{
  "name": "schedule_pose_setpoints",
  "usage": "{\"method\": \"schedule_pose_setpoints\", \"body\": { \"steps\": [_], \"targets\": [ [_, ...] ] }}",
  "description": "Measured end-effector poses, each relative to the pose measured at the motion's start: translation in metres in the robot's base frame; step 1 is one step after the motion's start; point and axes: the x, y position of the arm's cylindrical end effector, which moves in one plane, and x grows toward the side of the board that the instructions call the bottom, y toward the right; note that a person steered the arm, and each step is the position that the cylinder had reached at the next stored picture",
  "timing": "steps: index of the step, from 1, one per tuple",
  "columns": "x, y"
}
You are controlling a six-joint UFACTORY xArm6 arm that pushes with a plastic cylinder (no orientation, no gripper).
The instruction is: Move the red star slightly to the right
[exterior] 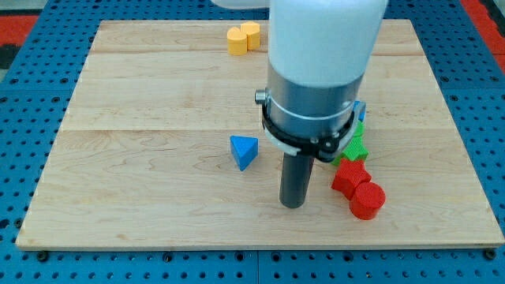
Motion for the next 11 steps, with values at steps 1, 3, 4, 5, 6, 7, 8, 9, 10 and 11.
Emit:
{"method": "schedule_pose_setpoints", "body": {
  "steps": [1,3,4,5,6,7,8,9,10,11],
  "targets": [
    [0.0,0.008],
    [-0.003,0.015],
    [-0.006,0.019],
    [-0.007,0.031],
    [-0.007,0.042],
    [-0.007,0.054],
    [-0.008,0.061],
    [-0.013,0.062],
    [-0.013,0.058],
    [-0.013,0.014]
  ]
}}
